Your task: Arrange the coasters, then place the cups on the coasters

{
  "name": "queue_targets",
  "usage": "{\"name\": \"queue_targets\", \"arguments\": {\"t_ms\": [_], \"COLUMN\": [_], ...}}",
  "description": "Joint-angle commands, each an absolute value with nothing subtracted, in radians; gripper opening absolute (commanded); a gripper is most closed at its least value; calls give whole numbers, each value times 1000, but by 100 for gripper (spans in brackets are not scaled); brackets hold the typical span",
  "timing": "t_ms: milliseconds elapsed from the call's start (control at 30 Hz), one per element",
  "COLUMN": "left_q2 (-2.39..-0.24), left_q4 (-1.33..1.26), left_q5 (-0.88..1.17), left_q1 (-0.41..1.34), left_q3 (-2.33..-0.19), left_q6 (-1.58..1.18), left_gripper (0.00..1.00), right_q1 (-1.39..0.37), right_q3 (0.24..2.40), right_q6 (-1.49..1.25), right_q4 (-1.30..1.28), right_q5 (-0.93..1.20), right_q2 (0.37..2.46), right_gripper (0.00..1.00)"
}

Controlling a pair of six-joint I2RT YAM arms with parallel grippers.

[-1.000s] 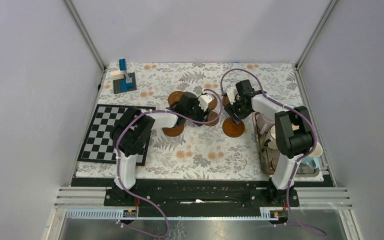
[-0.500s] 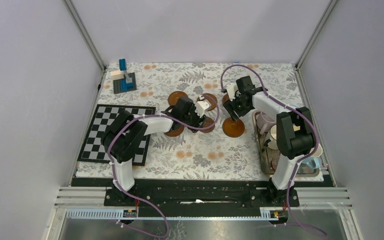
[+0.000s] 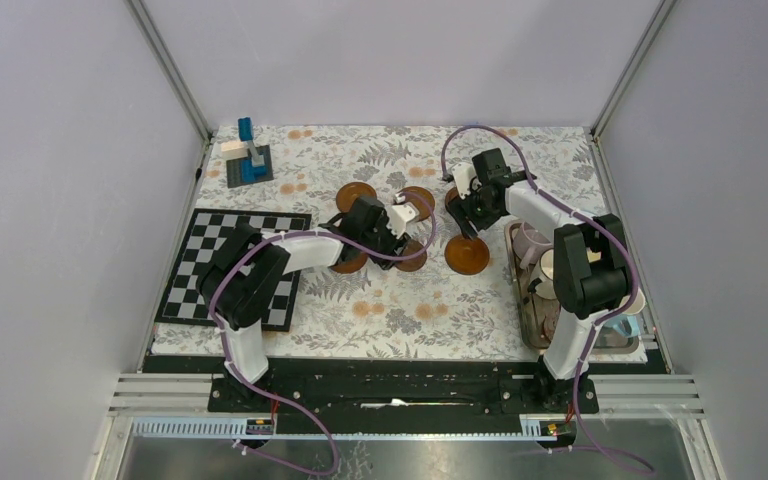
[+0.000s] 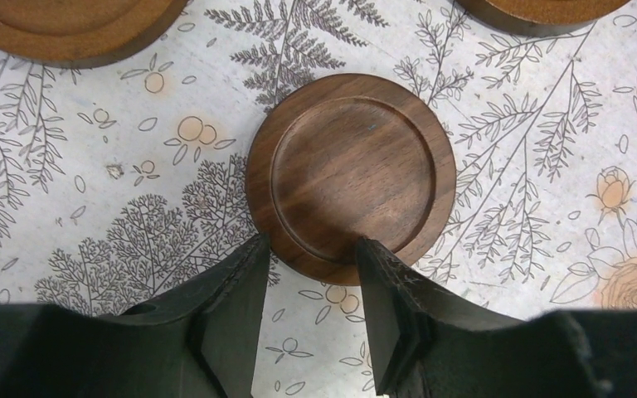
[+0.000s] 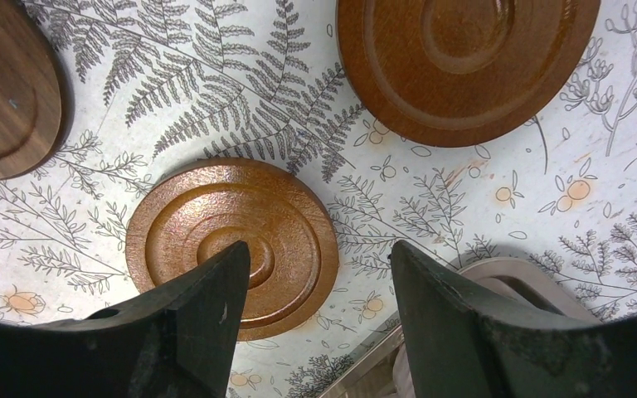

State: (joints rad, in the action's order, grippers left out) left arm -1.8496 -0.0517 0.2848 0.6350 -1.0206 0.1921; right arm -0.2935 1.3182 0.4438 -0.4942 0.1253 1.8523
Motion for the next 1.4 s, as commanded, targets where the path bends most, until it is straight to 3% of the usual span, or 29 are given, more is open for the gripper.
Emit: {"name": "queue_targets", "arguments": {"t_ms": [0,367,767,933,1200,1367], "left_q2": [-1826,-1784,-1634,-1564,-1490,-1428], "left_q4": [54,97,146,181,408,425], "left_q5": [313,310,416,508,544,570], "left_q1": [640,624,422,328,242,242], "left_q3": [-1022,-1163,-1289,-1246,-1256,-1202], "left_q6": [159,119,5,-23,73,81], "left_gripper": [47,52,61,72,97,99], "right_q1": [-288,-289,-357,-374,-324,-222], "right_q3": [1375,1432,1542,1598,1709,1679], "right_q6": [424,415,373,361,462,517], "right_q4": [-517,-522,-501,-566,-899,-1040], "right_q5": [153,190,196,244,333,318], "right_q2": [1817,1831,1914,1906,1769,1633], "right_gripper": [70,70,63,64,75,79]}}
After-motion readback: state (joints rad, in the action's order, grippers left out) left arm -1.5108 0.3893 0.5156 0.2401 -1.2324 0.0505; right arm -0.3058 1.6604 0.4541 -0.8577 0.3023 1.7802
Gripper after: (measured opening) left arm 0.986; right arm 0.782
